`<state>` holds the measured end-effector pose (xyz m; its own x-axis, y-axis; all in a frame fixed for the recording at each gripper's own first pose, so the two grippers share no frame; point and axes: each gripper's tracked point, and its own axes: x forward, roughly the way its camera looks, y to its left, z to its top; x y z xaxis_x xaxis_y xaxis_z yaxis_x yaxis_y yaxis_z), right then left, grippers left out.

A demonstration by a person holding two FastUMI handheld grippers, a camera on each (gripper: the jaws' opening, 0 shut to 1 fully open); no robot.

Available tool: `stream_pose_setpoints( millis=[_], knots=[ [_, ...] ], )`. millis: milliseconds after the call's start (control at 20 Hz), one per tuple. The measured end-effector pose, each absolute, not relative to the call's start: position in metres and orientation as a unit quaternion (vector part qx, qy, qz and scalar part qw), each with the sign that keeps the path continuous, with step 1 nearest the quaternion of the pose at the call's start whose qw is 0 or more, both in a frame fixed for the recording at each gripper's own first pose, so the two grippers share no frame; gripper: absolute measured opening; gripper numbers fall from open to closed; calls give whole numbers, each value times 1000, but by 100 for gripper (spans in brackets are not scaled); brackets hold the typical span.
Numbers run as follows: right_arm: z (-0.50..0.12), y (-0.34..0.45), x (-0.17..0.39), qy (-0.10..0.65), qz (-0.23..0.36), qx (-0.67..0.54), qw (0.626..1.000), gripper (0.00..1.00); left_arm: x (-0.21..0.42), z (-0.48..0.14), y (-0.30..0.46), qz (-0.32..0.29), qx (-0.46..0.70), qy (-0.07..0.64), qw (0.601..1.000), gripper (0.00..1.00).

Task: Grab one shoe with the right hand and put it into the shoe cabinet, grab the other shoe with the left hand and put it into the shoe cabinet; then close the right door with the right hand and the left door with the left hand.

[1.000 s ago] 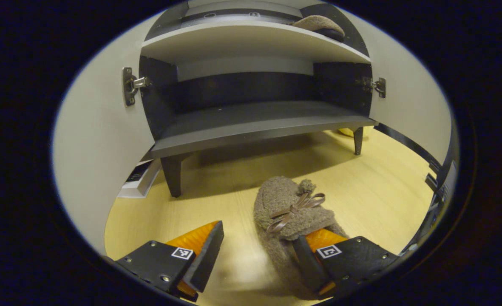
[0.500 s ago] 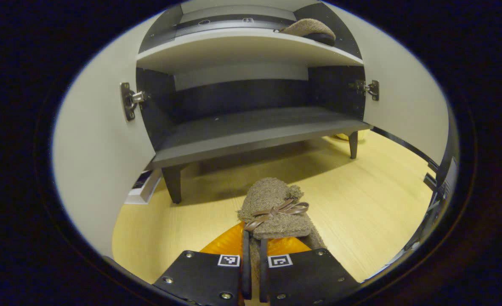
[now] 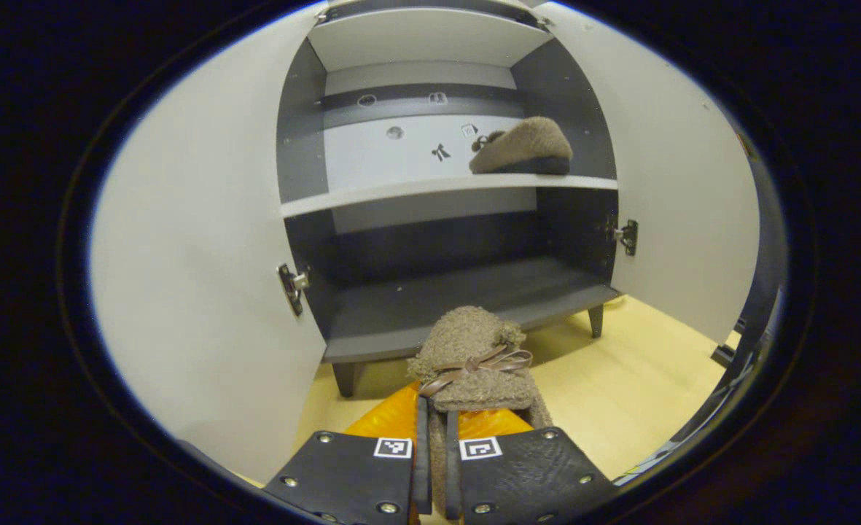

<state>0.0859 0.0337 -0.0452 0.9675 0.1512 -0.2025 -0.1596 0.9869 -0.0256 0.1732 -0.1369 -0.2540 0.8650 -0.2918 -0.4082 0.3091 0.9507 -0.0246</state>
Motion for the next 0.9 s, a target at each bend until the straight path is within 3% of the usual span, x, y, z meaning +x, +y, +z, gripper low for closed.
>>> stream_pose_setpoints(
  millis=[450, 500, 600, 700, 750, 900],
  knots=[
    [-39, 9, 67, 95, 92, -10, 991, 98, 178, -137, -134, -123, -6, 132, 984, 8],
    [-38, 5, 66, 93, 90, -8, 992, 96, 182, -129, -134, -120, -6, 128, 984, 3],
    [-37, -2, 63, 91, 84, -7, 992, 96, 189, -113, -135, -116, 0, 119, 986, 14],
    [-37, -11, 61, 90, 76, -6, 993, 96, 200, -99, -136, -112, 0, 110, 988, 9],
    [-37, -15, 60, 90, 72, -5, 993, 98, 205, -92, -135, -110, -2, 106, 988, 14],
    [-39, -30, 59, 92, 53, -2, 994, 98, 226, -71, -134, -103, -9, 92, 990, 14]
  ],
)
